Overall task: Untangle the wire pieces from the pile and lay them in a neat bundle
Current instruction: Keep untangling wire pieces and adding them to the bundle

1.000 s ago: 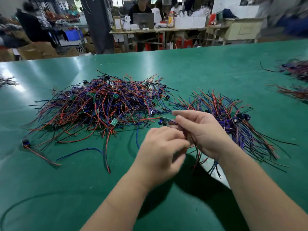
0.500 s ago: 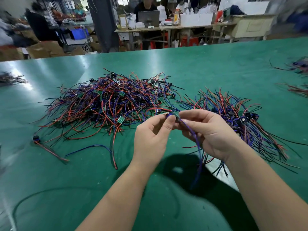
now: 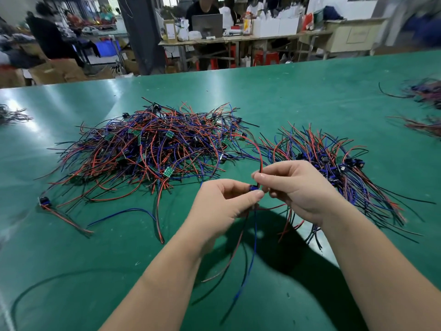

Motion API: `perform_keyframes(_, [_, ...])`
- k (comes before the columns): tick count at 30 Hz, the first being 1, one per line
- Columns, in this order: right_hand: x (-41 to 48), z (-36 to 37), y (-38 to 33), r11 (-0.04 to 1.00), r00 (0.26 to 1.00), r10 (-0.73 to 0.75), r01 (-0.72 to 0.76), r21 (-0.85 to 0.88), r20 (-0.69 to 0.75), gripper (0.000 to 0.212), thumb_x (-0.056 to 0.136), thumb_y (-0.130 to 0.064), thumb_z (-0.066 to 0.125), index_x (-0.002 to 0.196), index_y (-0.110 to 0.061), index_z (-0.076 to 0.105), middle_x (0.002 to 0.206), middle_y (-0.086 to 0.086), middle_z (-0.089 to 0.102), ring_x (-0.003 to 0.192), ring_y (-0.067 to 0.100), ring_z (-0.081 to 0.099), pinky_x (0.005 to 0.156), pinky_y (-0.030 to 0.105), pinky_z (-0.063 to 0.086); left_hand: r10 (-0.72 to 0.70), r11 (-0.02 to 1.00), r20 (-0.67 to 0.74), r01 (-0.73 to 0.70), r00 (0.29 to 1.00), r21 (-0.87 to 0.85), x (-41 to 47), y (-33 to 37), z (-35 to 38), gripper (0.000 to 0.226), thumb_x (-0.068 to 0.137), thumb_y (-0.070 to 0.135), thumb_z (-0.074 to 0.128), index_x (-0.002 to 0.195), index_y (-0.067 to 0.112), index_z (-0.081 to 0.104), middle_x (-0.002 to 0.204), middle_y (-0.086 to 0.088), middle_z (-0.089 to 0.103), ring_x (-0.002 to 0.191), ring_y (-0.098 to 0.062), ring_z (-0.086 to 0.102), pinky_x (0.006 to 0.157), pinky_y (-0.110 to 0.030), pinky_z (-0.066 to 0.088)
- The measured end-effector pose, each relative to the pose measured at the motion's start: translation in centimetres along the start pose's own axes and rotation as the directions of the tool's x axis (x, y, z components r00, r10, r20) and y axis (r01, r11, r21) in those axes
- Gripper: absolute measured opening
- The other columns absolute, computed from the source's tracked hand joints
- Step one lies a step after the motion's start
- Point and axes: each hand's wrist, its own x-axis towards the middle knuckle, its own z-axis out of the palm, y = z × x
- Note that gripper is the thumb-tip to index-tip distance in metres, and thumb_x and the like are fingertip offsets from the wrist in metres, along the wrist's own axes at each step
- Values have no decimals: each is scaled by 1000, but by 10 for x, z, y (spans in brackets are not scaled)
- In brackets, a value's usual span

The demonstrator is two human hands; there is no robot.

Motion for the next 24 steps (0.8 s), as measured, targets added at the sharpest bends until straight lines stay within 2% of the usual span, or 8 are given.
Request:
perform_keyframes(3, [3, -13, -8, 986, 992, 45, -24, 168, -122, 3, 79, -5, 68, 78, -3, 66, 55, 0, 62, 47, 6, 54, 42, 14, 40, -58, 997, 103, 53, 993, 49, -2, 1, -5, 8, 75, 6, 77, 74, 11, 70, 65, -4, 70, 58, -11, 63, 58, -19, 52])
perform_keyframes(7, [6, -40, -17, 930, 931, 123, 12, 367, -343, 3, 85, -6, 65, 81, -6, 66, 52, 0, 60, 42, 6, 54, 36, 12, 37, -179, 975, 293, 130, 939, 180, -10, -1, 2, 9, 78, 11, 77, 77, 11, 68, 67, -6, 70, 53, -7, 61, 54, -17, 48])
perform_keyframes(12, [13, -35, -11, 869, 898, 182, 43, 493, -400, 13, 83, -6, 67, 72, -9, 61, 53, 0, 57, 45, 7, 51, 42, 17, 41, -204, 977, 412, 158, 888, 142, -13, 5, -3, 9, 86, 8, 67, 91, 14, 65, 68, 2, 69, 65, -13, 69, 63, -21, 54])
perform_keyframes(16, [16, -49, -14, 757, 878, 173, 171, 631, -446, 19, 86, -10, 65, 69, -13, 58, 53, -4, 59, 44, 5, 53, 45, 15, 41, -238, 951, 538, 81, 809, 298, -15, 9, -13, 17, 90, 9, 63, 97, 24, 65, 77, 1, 67, 70, -18, 63, 67, -23, 54])
perform_keyframes(18, [18, -54, -14, 761, 872, 173, 177, 624, -458, 20, 90, -13, 60, 71, -13, 57, 53, -3, 59, 44, 6, 53, 45, 15, 41, -172, 978, 529, 80, 831, 194, -15, 12, -11, 14, 90, 9, 62, 95, 22, 65, 84, 0, 71, 72, -16, 66, 72, -25, 54])
perform_keyframes(20, [19, -52, -11, 813, 881, 193, 103, 573, -432, 18, 91, -12, 58, 73, -12, 56, 56, -1, 58, 45, 7, 52, 45, 15, 42, -71, 995, 476, 93, 876, -23, -14, 15, -10, 13, 84, 9, 67, 92, 19, 64, 88, -4, 74, 74, -16, 69, 75, -27, 55])
perform_keyframes(23, [13, -38, -8, 933, 965, 141, -55, 357, -220, 8, 85, -2, 61, 82, -9, 60, 64, 4, 59, 51, 10, 55, 47, 15, 45, 5, 899, 368, 157, 930, -409, -11, 22, -10, 30, 67, -3, 75, 82, 17, 59, 88, -10, 74, 71, -19, 71, 71, -27, 58])
perform_keyframes(24, [10, -33, -7, 960, 987, 111, -76, 269, -119, 10, 80, 1, 64, 85, -8, 62, 66, 5, 60, 53, 10, 56, 47, 15, 45, 28, 850, 315, 143, 949, -506, -9, 22, -9, 33, 60, 1, 80, 78, 17, 58, 86, -9, 74, 68, -19, 71, 69, -27, 58])
